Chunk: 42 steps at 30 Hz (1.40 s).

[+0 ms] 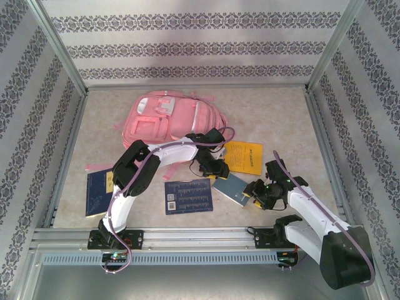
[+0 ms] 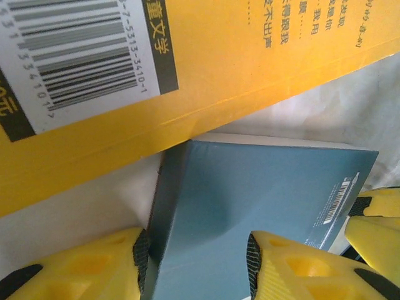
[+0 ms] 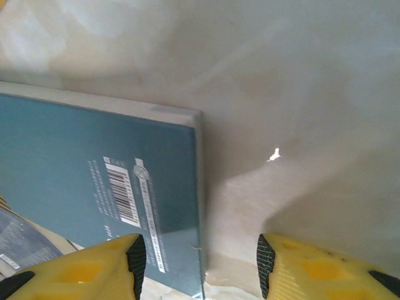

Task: Pack the student bag

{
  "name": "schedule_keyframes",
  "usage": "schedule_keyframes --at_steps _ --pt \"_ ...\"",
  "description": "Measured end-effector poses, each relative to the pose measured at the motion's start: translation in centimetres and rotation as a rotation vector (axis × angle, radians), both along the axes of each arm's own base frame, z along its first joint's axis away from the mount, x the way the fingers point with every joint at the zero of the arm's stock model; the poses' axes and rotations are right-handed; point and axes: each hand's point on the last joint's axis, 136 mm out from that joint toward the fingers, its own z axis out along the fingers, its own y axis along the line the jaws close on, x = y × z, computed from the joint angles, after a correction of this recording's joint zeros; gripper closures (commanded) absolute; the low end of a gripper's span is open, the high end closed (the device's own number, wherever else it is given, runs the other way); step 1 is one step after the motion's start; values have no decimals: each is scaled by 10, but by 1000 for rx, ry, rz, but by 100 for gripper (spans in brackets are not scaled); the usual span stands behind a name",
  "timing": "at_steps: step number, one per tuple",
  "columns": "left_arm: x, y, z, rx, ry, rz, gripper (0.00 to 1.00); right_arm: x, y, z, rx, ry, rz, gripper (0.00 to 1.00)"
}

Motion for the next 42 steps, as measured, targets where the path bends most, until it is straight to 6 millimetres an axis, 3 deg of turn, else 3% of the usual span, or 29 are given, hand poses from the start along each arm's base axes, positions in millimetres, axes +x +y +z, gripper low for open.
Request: schedule_keyframes --at_steps 15,24,37,42 --pt "-5 -1 -5 -5 15 -8 57 7 5 -3 65 16 -46 56" --pt "-5 -1 -6 -3 16 -8 57 11 7 15 89 -68 -36 59" --pt "-5 -1 -5 3 22 -9 59 9 8 34 109 -119 -41 74" --pt "-5 -1 -5 7 25 -10 59 7 10 34 105 -110 -40 75"
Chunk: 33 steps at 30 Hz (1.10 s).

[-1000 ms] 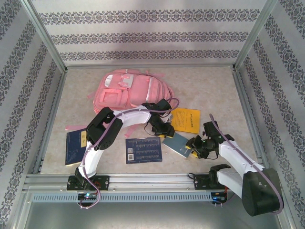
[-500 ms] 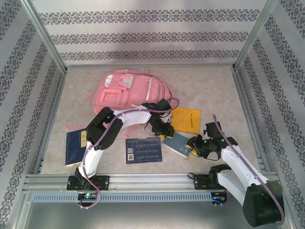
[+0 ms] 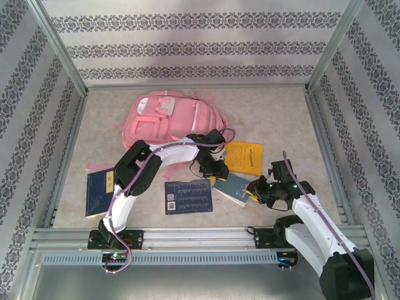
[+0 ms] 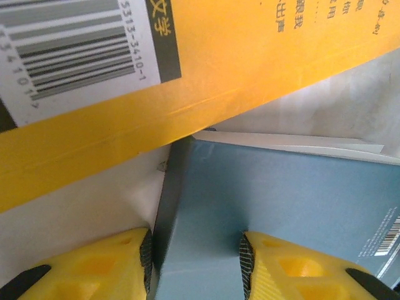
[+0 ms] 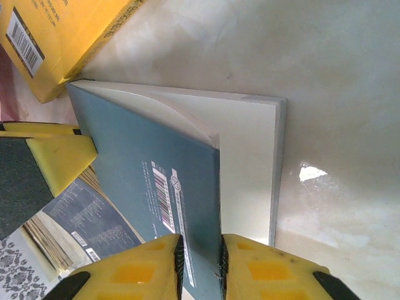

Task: Pack the student bag

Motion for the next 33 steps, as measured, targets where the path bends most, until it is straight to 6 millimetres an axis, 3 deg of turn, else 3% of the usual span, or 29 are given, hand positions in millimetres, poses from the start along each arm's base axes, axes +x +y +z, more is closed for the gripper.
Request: schedule_keyframes --at_steps 10,15,22,25,30,33 --pt "0 -2 0 0 6 -2 59 6 8 -1 -27 17 23 71" --pt "1 -2 0 1 5 -2 60 10 7 -1 -47 22 16 85" --pt "9 3 9 4 -7 13 52 25 9 28 -50 -72 42 100" --pt "14 9 20 -15 -12 37 48 32 11 40 -45 -112 50 100" --pt "23 27 59 -83 -35 100 42 38 14 55 -38 -149 60 100" --pt "22 40 75 -132 -41 142 34 41 16 63 -24 -165 67 100"
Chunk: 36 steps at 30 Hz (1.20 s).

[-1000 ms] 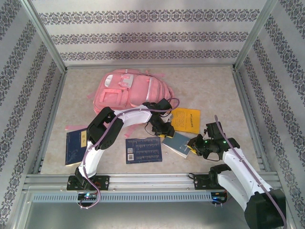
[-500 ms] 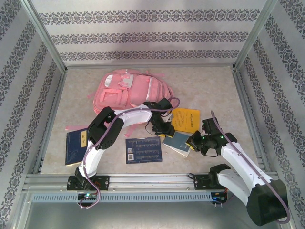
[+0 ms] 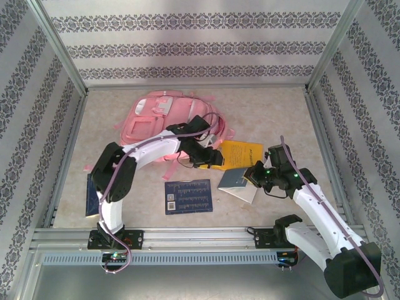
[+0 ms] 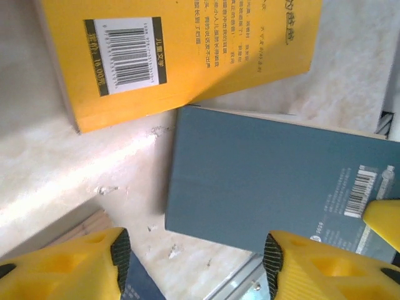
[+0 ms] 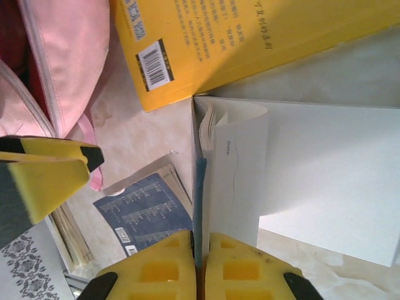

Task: Pack the student bag

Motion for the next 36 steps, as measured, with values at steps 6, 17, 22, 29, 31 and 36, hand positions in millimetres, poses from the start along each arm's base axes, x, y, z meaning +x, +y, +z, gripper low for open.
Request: schedule_keyframes --at_steps 6,17,22,29,31,36 --pt "-9 18 -18 -49 96 97 27 7 12 19 88 -58 19 100" --pt "-3 4 -21 -215 192 218 24 16 23 39 251 -138 -12 100" --pt "5 -9 -7 -324 210 248 24 17 23 40 306 -140 -38 100" --pt "15 -23 15 -466 221 262 39 25 16 49 335 -180 -72 100" --pt "19 -23 20 -493 218 271 50 26 15 49 332 -182 -80 100" --pt "30 -21 32 -550 200 288 76 26 9 40 288 -164 -96 100"
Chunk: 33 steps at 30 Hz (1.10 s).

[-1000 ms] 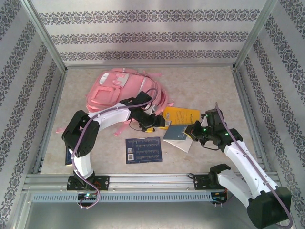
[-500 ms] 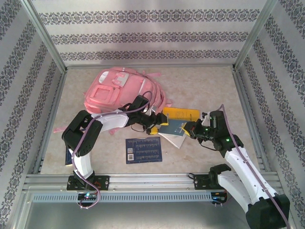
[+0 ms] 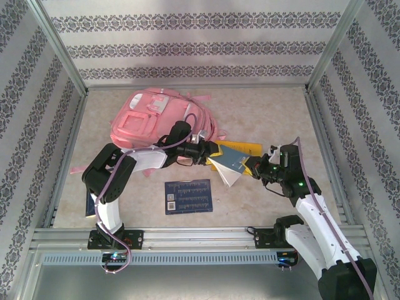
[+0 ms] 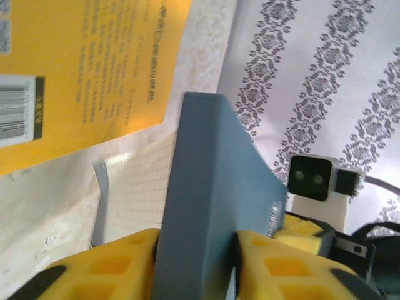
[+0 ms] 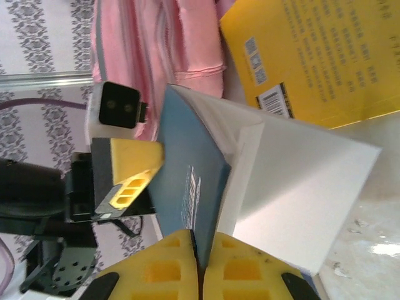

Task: Pack the student bag

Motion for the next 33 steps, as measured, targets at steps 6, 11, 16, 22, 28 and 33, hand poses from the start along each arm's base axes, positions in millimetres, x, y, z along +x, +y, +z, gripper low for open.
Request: schedule_keyframes --at_steps 6,11,16,22,28,33 --pt "2 -1 18 -34 -39 -3 88 -8 -5 -12 -54 47 4 41" --pt "9 0 42 -39 -93 14 95 -10 -6 -12 -72 45 11 4" --pt "12 2 75 -62 -153 41 97 -3 -2 -4 -19 36 -7 2" --pt "18 9 102 -82 -201 94 100 20 11 17 119 -18 -38 2" --pt "16 14 119 -96 -207 121 100 36 35 41 229 -67 -31 2" --pt "12 19 141 -104 -230 139 100 42 45 65 298 -131 -29 15"
